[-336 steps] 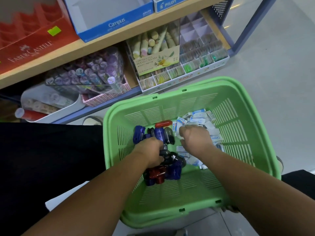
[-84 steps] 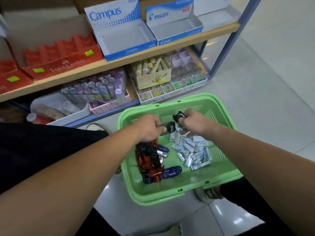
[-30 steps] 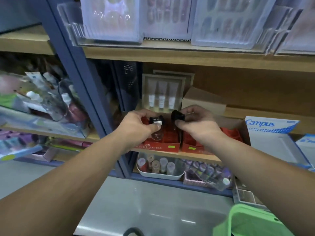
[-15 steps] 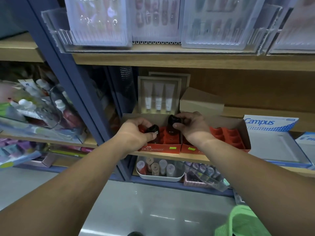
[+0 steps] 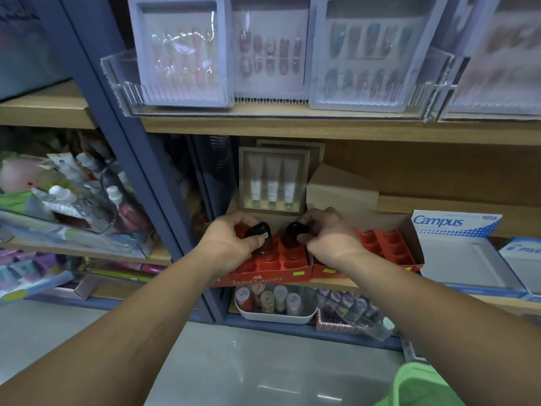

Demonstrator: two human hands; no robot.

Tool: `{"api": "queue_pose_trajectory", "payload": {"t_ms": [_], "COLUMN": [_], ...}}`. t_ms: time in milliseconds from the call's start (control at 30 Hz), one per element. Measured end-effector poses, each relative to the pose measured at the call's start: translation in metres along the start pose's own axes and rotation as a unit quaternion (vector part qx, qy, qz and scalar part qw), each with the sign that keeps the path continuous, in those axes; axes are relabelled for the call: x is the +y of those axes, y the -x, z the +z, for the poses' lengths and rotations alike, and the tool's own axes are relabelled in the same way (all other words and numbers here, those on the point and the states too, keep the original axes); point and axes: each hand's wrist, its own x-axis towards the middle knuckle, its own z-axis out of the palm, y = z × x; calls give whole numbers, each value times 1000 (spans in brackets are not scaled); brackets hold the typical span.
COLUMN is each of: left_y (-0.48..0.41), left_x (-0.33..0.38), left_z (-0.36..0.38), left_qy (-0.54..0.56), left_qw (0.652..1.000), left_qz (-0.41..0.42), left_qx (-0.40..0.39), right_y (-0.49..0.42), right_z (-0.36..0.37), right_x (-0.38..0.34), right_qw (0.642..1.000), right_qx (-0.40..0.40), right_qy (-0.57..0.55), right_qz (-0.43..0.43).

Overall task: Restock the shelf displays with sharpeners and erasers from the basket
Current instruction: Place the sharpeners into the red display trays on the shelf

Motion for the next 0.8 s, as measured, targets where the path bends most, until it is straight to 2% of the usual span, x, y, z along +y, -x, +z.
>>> {"api": "queue_pose_trajectory", "payload": {"t_ms": [100, 200, 367, 533, 633, 800], "left_y": [-8, -15, -21, -26, -24, -15], "left_x": [-1, -11, -23, -17, -9, 8], "left_z": [0, 5, 13, 17, 20, 17], "left_qy": [22, 22, -23, -88, -191, -237], "left_qw": [999, 999, 998, 994, 980, 971], "left_qz": [24, 24, 11, 46, 50, 34], "left_qx": [40, 42, 52, 55, 17, -15], "right_y": [-3, -4, -1, 23, 34, 49], "right_z": [-8, -6, -1, 6, 7, 2], "right_x": [-13, -22, -7, 16, 25, 17], "right_qw": [994, 984, 998, 993, 993, 998], "right_qx": [-31, -46, -20, 63, 46, 8], "right_qy": [103, 164, 52, -94, -100, -27], "right_qz": [-33, -47, -32, -21, -29, -53]}}
